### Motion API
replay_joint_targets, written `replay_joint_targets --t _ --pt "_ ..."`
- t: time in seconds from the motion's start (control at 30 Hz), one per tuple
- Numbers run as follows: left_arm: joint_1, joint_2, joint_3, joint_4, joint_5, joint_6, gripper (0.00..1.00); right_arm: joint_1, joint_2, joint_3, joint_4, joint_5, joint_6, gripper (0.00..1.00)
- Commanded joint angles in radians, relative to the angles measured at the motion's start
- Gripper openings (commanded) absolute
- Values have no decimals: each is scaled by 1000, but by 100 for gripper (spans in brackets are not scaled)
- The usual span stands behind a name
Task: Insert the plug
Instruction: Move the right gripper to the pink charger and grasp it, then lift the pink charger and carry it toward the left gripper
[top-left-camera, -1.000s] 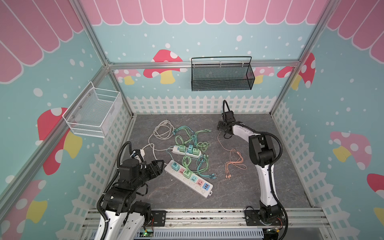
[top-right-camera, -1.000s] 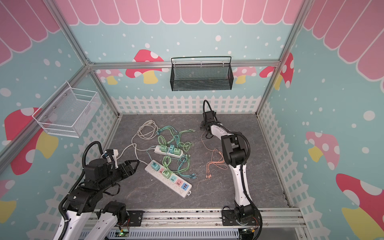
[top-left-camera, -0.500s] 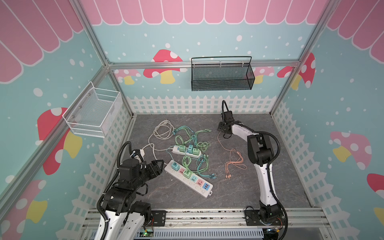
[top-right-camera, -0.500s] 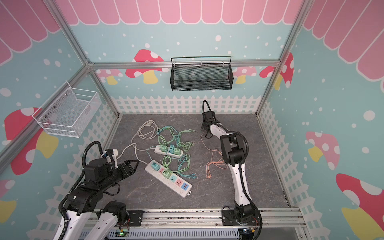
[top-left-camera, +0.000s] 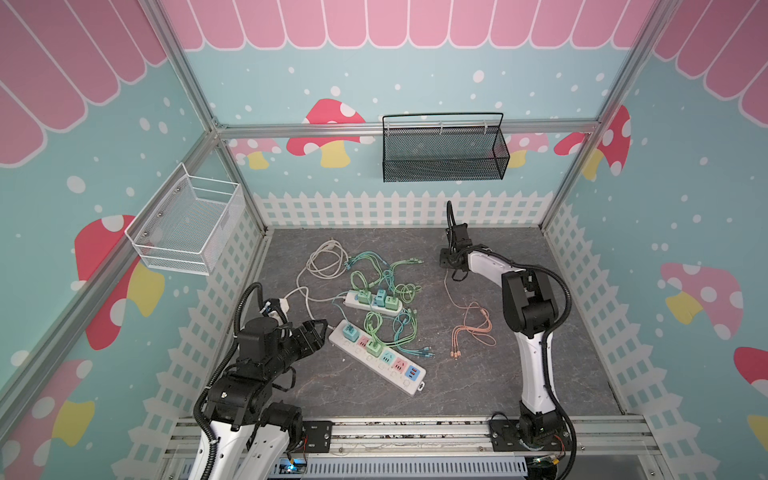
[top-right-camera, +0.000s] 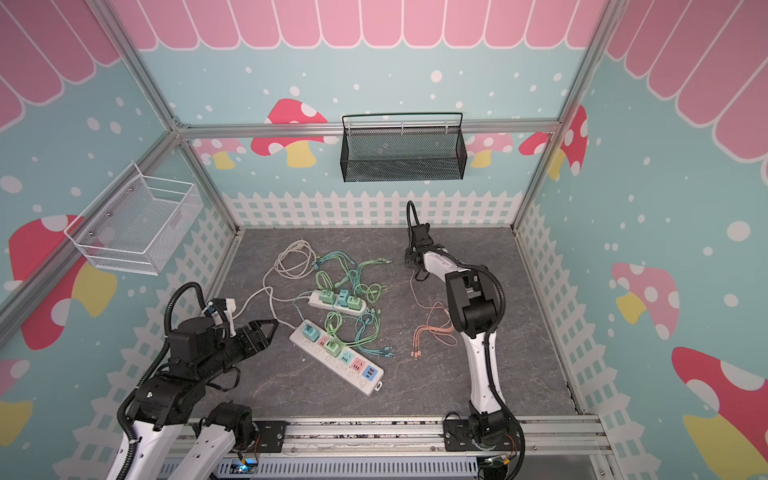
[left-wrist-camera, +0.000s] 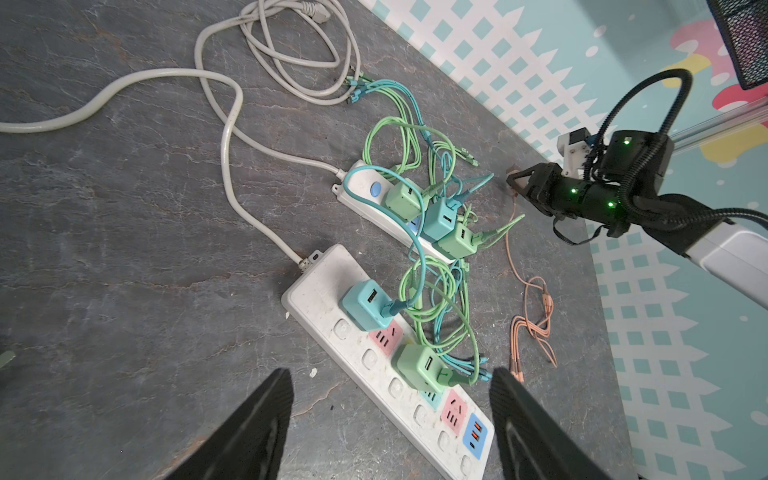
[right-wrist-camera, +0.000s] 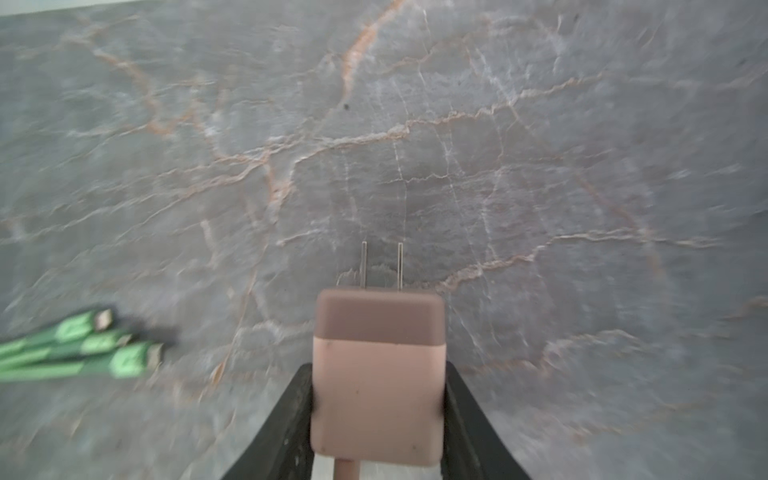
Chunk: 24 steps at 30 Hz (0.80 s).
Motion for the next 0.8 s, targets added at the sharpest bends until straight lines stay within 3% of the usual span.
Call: replay_joint_targets --t 0.0,0.23,0.63,0.77 --pt "7 3 21 -1 11 9 75 3 -141 -53 86 -65 -140 34" --pt "8 68 57 47 129 19 76 4 -360 -186 177 -226 -292 33" --pt "7 205 160 274 445 19 78 39 -619 -289 202 -602 -536 24" --pt "7 252 181 376 553 -21 78 101 -689 -336 202 -641 -643 24"
